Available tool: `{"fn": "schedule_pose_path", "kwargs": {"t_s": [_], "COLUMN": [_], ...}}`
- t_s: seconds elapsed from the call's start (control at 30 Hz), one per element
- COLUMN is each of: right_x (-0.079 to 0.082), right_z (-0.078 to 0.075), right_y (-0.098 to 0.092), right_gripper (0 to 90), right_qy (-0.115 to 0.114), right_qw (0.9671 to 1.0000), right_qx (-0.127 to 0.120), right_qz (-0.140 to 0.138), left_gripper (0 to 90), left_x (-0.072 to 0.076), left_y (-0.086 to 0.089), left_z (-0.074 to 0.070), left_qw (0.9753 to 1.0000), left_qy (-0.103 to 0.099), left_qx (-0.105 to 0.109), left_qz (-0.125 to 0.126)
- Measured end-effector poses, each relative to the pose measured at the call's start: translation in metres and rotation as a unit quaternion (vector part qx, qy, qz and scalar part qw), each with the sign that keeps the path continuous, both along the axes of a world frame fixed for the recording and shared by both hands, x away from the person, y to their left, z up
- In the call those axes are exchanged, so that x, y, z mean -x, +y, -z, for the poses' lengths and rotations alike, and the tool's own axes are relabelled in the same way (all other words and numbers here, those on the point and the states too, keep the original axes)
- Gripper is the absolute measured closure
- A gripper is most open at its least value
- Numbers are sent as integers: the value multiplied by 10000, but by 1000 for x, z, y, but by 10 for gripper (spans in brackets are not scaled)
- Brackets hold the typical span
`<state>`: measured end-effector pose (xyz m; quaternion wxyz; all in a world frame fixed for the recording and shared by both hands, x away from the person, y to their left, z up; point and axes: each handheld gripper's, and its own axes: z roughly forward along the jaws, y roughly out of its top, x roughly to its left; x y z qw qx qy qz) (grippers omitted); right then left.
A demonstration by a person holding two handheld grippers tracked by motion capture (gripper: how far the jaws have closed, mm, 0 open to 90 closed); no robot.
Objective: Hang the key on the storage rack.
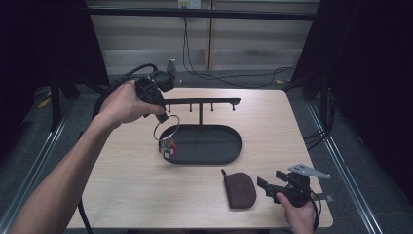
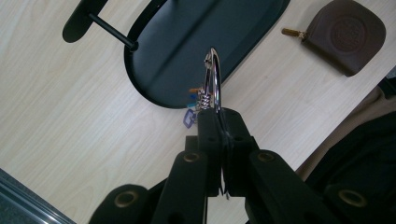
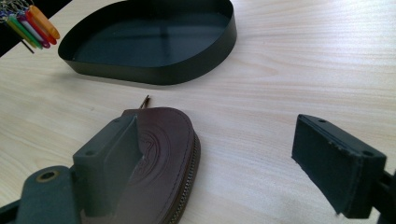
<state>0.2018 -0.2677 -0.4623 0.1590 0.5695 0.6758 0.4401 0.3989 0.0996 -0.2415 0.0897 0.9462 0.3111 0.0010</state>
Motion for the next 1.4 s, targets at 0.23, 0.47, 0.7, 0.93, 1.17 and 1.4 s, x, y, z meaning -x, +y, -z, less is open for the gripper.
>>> {"fn": "schedule_pose_path", "kwargs": {"t_s": [0.23, 0.47, 0.7, 0.93, 1.17, 1.4], "right_x": [0, 0, 1, 1, 0, 1], "right_z": [0, 0, 0, 0, 0, 0], "right_y": [1, 1, 2, 2, 2, 2], "right_gripper": [155, 154, 149, 147, 147, 148], "right_qy": [-4, -34, -47, -44, -30, -37], "right_qw": [10000, 10000, 9999, 9999, 9999, 9999], "right_qx": [17, 7, 6, 4, 15, 8], "right_qz": [-30, -61, -100, -124, -129, -123], "left_gripper": [884, 884, 885, 885, 885, 884], "left_x": [-16, -31, -43, -53, -57, -66], "left_y": [-1, -3, -3, -9, -12, -5], "left_z": [4, 13, 21, 27, 29, 36], "left_qw": [9999, 9995, 9989, 9986, 9986, 9982], "left_qy": [87, 173, 133, 150, 106, 51], "left_qx": [8, -151, -188, -264, -361, -422], "left_qz": [-96, -215, -416, -426, -363, -423]}}
